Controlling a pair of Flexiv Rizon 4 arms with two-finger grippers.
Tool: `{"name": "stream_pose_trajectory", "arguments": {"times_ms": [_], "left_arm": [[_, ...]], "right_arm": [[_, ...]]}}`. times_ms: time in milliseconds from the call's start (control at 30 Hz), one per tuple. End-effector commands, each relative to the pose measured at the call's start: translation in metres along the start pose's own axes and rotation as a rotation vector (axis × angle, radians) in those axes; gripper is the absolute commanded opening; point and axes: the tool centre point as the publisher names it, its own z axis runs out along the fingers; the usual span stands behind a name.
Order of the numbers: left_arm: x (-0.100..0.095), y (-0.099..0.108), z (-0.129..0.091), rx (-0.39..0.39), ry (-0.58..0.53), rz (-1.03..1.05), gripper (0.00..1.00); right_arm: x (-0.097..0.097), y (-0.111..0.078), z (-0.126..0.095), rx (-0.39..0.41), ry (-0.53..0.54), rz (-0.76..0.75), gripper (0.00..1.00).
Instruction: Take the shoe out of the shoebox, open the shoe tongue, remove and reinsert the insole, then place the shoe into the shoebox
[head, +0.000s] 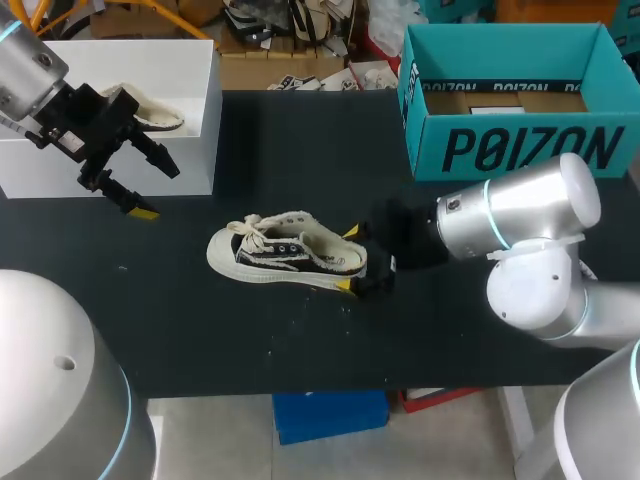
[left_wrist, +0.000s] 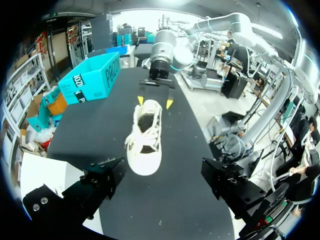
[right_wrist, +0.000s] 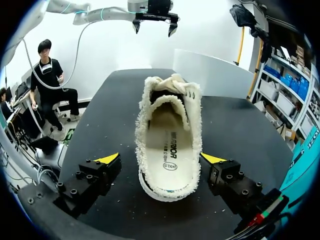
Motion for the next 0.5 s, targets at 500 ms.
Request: {"name": "stream_pose_trajectory", "arguments": {"times_ms": [500], "left_arm": [[-0.0005, 0.0009, 0.0014, 0.000, -0.002, 0.002, 1.00]], "right_arm": [[-0.0066, -0.0070, 0.0021, 0.022, -0.027, 0.020, 1.00]]}}
